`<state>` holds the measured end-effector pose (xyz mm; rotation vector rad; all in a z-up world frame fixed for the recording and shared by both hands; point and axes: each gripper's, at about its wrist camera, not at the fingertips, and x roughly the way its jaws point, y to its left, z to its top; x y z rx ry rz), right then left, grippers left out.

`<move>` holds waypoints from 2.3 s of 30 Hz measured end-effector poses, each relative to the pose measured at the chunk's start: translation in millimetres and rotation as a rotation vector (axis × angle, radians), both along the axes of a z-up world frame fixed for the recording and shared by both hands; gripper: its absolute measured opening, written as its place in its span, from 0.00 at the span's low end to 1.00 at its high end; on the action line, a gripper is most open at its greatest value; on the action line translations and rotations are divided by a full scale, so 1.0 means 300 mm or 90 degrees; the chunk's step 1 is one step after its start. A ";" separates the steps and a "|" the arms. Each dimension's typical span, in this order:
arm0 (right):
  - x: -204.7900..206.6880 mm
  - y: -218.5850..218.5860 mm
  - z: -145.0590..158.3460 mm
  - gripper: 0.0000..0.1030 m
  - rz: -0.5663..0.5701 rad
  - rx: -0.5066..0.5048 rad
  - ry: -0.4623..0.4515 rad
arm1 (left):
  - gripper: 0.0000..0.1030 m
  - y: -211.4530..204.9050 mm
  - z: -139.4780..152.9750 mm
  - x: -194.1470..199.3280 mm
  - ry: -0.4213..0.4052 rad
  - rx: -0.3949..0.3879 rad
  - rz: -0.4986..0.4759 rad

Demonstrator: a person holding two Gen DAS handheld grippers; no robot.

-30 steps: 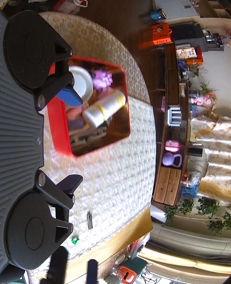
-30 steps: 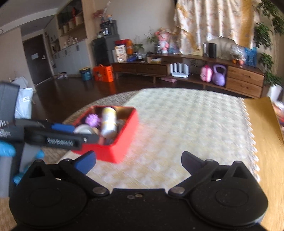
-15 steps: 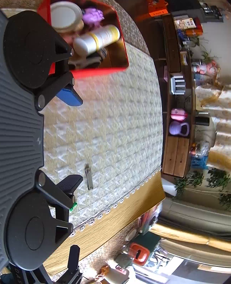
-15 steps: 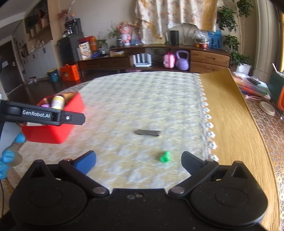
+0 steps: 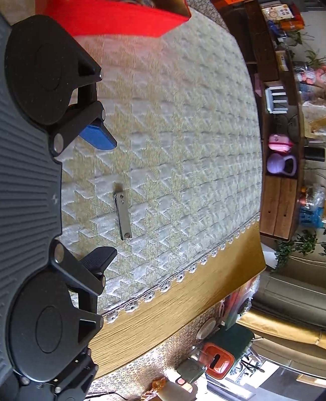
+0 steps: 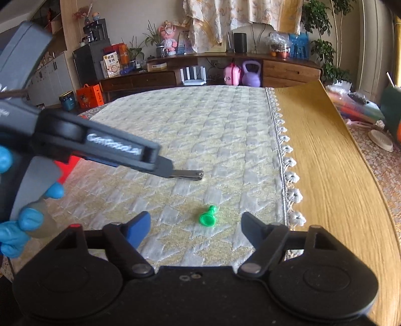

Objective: Organize rigid objects
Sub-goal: 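Move both open tools back over the table toward the silver clip and green pushpin, then grasp the silver folding clip with the left tool while the right tool grasps the green pushpin, then carry the silver clip and green pushpin with both tools over the red tin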

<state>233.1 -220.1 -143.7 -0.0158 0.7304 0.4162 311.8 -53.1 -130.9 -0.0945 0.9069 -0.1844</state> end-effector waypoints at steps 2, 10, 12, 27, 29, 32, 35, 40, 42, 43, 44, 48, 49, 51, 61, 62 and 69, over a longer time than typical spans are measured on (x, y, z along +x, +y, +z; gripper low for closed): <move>0.012 0.002 -0.009 0.69 0.001 0.001 -0.001 | 0.82 -0.016 -0.020 0.025 0.010 0.002 0.003; 0.039 -0.002 -0.045 0.58 -0.003 0.013 0.011 | 0.82 -0.064 -0.073 0.103 0.032 -0.009 0.012; 0.041 -0.005 -0.052 0.53 0.001 0.016 0.015 | 0.82 -0.081 -0.084 0.114 0.032 -0.006 0.006; 0.013 0.033 -0.050 0.33 0.000 -0.026 -0.017 | 0.70 -0.152 -0.102 0.104 -0.006 0.071 -0.013; 0.004 0.039 -0.053 0.32 -0.002 -0.032 -0.022 | 0.63 -0.155 -0.102 0.101 -0.011 0.083 -0.011; -0.001 0.037 -0.053 0.25 -0.009 -0.036 -0.027 | 0.56 -0.154 -0.098 0.101 -0.013 0.086 -0.011; -0.004 0.030 -0.052 0.16 -0.017 -0.031 -0.028 | 0.56 -0.156 -0.097 0.101 -0.014 0.088 -0.011; -0.002 0.010 -0.049 0.14 -0.025 -0.017 -0.024 | 0.56 -0.153 -0.096 0.103 -0.010 0.081 -0.008; -0.001 0.002 -0.046 0.14 -0.030 -0.012 -0.021 | 0.56 -0.150 -0.095 0.102 -0.006 0.077 -0.006; 0.002 -0.005 -0.045 0.14 -0.034 -0.008 -0.020 | 0.56 -0.148 -0.093 0.100 -0.004 0.075 -0.005; 0.000 -0.010 -0.041 0.14 -0.037 -0.004 -0.019 | 0.56 -0.146 -0.091 0.097 -0.002 0.073 -0.003; 0.004 -0.032 -0.023 0.14 -0.048 0.011 -0.014 | 0.56 -0.134 -0.080 0.074 0.005 0.063 0.002; 0.004 -0.037 -0.018 0.14 -0.050 0.016 -0.012 | 0.56 -0.132 -0.075 0.067 0.005 0.063 0.002; 0.002 -0.049 -0.005 0.14 -0.055 0.029 -0.007 | 0.56 -0.125 -0.062 0.051 0.005 0.061 0.003; -0.035 -0.051 0.097 0.15 -0.046 0.054 -0.014 | 0.56 -0.043 0.049 -0.040 -0.011 0.062 0.019; -0.041 -0.046 0.109 0.15 -0.042 0.055 -0.016 | 0.56 -0.032 0.063 -0.053 -0.014 0.064 0.022; -0.089 0.025 0.192 0.15 0.000 0.051 -0.030 | 0.56 0.070 0.155 -0.149 -0.031 0.058 0.037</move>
